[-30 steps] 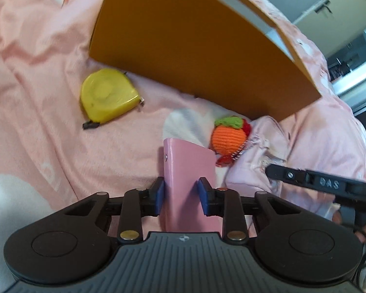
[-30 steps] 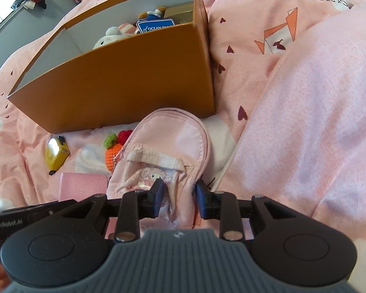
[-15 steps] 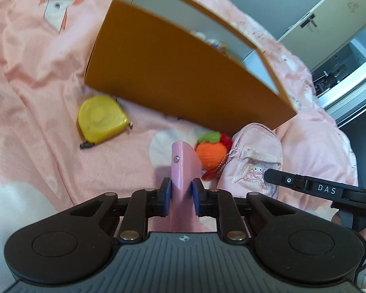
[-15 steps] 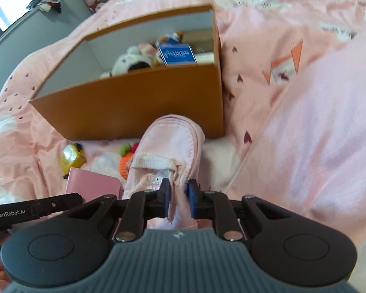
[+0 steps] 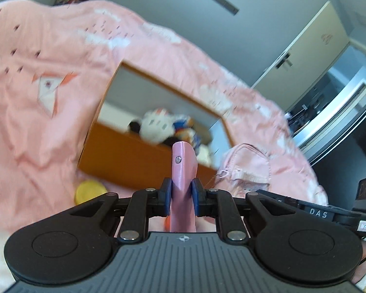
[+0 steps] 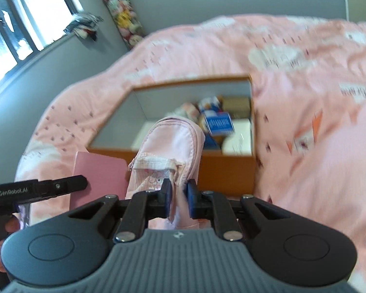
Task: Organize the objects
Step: 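Carry the pink wallet and pink backpack up over the orange box, then lower the pink wallet into the orange box and open the left tool, then lower the pink backpack into the orange box with the right tool, then withdraw both tools from the box toward the tape measure and orange plush, then grasp the yellow tape measure with the left tool while the right grasps the orange plush, then lift both held items and carry them over the orange box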
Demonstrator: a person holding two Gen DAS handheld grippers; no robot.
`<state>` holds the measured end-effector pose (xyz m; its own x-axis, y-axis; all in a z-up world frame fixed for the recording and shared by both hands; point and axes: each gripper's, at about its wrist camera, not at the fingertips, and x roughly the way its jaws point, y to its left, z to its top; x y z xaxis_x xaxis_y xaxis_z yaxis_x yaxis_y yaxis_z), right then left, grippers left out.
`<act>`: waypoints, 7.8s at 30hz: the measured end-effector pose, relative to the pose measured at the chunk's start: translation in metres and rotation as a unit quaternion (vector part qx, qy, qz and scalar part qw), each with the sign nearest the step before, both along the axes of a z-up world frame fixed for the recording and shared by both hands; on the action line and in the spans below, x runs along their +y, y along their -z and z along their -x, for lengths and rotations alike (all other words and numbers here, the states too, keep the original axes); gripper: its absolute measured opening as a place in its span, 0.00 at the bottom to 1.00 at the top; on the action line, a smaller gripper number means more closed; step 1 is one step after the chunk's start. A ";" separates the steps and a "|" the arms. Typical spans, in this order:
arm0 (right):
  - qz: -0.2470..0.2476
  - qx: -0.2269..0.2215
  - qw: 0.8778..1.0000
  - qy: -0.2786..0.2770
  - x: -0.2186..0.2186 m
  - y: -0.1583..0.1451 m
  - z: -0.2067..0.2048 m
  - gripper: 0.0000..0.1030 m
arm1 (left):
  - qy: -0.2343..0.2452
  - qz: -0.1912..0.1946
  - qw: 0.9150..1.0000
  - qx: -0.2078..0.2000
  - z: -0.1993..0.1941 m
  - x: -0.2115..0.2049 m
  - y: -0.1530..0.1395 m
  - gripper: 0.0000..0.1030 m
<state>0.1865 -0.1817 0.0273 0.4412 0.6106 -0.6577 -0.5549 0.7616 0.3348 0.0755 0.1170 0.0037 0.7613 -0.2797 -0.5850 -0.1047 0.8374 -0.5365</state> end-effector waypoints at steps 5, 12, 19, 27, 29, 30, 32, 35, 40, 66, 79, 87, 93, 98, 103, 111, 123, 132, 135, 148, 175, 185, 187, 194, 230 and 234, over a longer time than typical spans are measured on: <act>-0.024 -0.046 0.999 -0.014 0.013 -0.033 -0.010 0.13 | 0.004 -0.015 1.000 -0.022 -0.022 0.006 -0.025 0.18; -0.033 -0.072 0.997 -0.007 0.042 -0.050 -0.052 0.13 | 0.017 -0.071 0.997 -0.017 -0.081 0.031 -0.047 0.18; -0.017 -0.063 0.998 0.013 0.068 -0.032 -0.092 0.13 | 0.034 -0.159 0.985 0.055 -0.158 0.030 -0.012 0.18; 0.003 -0.046 0.999 0.018 0.074 -0.004 -0.122 0.14 | 0.012 -0.265 0.954 0.139 -0.211 0.007 0.032 0.18; 0.006 -0.051 0.999 0.016 0.073 -0.001 -0.123 0.14 | 0.025 -0.285 0.947 0.144 -0.218 -0.001 0.039 0.18; 0.006 -0.052 0.999 0.015 0.074 0.000 -0.125 0.14 | 0.031 -0.291 0.945 0.148 -0.222 -0.005 0.042 0.18; 0.003 -0.048 0.999 0.013 0.073 0.003 -0.127 0.14 | 0.038 -0.294 0.943 0.151 -0.227 -0.010 0.047 0.18; 0.002 -0.046 0.999 0.013 0.073 0.007 -0.131 0.14 | 0.040 -0.287 0.944 0.157 -0.237 -0.011 0.053 0.18; 0.005 -0.043 0.999 0.011 0.073 0.013 -0.135 0.14 | 0.051 -0.256 0.950 0.171 -0.249 0.003 0.061 0.20; -0.018 0.092 0.993 -0.072 0.165 0.033 -0.161 0.14 | -0.002 -0.236 0.972 0.023 -0.185 0.061 -0.005 0.30; 0.034 0.161 0.983 -0.081 0.221 0.086 -0.191 0.14 | 0.018 -0.220 0.975 0.036 -0.174 0.072 0.025 0.30; 0.049 0.144 0.985 -0.078 0.231 0.096 -0.194 0.18 | 0.014 -0.213 0.976 0.039 -0.169 0.071 0.028 0.30; 0.053 0.083 0.991 -0.090 0.219 0.072 -0.175 0.34 | -0.012 -0.219 0.975 0.018 -0.148 0.058 0.006 0.30; 0.034 0.015 0.994 -0.099 0.201 0.037 -0.145 0.35 | -0.034 -0.227 0.973 -0.009 -0.118 0.030 -0.016 0.30; -0.006 -0.024 0.995 -0.100 0.160 0.011 -0.107 0.35 | -0.043 -0.201 0.978 -0.022 -0.084 0.010 -0.024 0.30; -0.030 -0.113 0.990 -0.077 0.091 -0.011 -0.035 0.39 | -0.028 -0.172 0.985 -0.007 -0.038 -0.014 -0.014 0.30; 0.009 -0.121 0.992 -0.018 0.037 0.030 0.027 0.50 | 0.009 -0.169 0.984 0.050 0.007 -0.032 0.032 0.30; 0.066 -0.035 0.997 -0.002 0.039 0.089 0.019 0.49 | -0.006 -0.169 0.982 0.085 0.008 -0.027 0.058 0.30; 0.072 -0.025 0.997 -0.012 0.044 0.099 0.018 0.49 | -0.013 -0.158 0.982 0.102 0.006 -0.023 0.067 0.30; 0.076 0.016 0.997 -0.019 0.054 0.125 0.004 0.43 | -0.024 -0.126 0.986 0.110 -0.002 -0.014 0.082 0.33; 0.084 -0.008 0.994 -0.075 0.080 0.130 0.000 0.42 | -0.197 -0.065 0.961 0.183 -0.044 0.017 0.119 0.70; 0.083 -0.004 0.994 -0.076 0.083 0.137 -0.002 0.42 | -0.177 -0.077 0.964 0.182 -0.045 0.012 0.121 0.64; 0.084 -0.010 0.993 -0.077 0.083 0.135 0.000 0.42 | -0.173 -0.083 0.965 0.181 -0.044 0.011 0.119 0.63; 0.077 -0.037 0.993 -0.077 0.078 0.118 0.005 0.42 | -0.143 -0.099 0.971 0.166 -0.032 0.004 0.103 0.63; -0.009 -0.083 0.994 -0.065 0.081 -0.007 -0.064 0.41 | -0.020 -0.228 0.973 0.013 -0.110 -0.029 -0.013 0.62; 0.003 -0.052 0.996 -0.066 0.091 0.007 -0.077 0.41 | -0.008 -0.241 0.969 0.049 -0.122 -0.027 0.006 0.62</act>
